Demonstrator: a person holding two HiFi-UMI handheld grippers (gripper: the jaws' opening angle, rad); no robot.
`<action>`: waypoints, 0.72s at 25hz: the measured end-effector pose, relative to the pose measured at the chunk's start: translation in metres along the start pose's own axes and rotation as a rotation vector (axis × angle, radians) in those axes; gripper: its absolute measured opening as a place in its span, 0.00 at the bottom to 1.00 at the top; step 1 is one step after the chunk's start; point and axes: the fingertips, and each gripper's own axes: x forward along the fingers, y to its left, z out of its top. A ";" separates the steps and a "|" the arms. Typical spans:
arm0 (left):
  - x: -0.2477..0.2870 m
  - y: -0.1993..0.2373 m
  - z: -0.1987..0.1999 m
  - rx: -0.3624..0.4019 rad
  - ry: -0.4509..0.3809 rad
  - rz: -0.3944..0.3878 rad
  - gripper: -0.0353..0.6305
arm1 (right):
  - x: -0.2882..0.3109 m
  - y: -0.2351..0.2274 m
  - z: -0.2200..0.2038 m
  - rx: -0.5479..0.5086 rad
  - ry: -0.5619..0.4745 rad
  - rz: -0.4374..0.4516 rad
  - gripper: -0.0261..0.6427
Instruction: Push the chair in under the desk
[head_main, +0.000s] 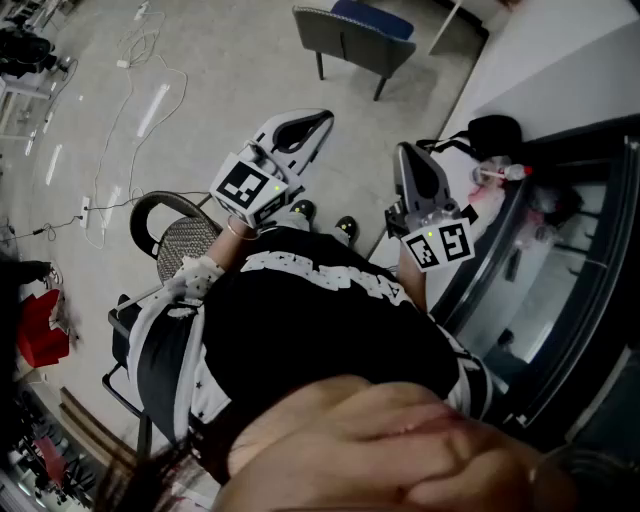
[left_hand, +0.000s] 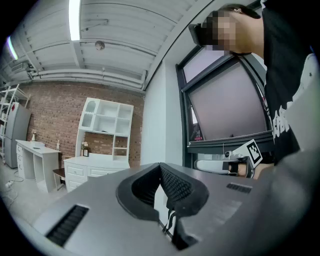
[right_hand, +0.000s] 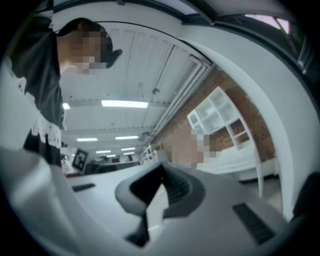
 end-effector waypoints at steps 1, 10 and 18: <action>0.002 -0.002 -0.001 0.004 0.002 -0.001 0.10 | -0.002 -0.002 0.000 0.000 0.000 -0.002 0.08; 0.018 -0.016 -0.006 0.009 0.015 -0.004 0.10 | -0.017 -0.014 0.006 0.003 -0.027 0.003 0.08; 0.031 -0.034 -0.006 0.026 0.025 -0.004 0.10 | -0.030 -0.026 0.014 -0.009 -0.039 0.020 0.08</action>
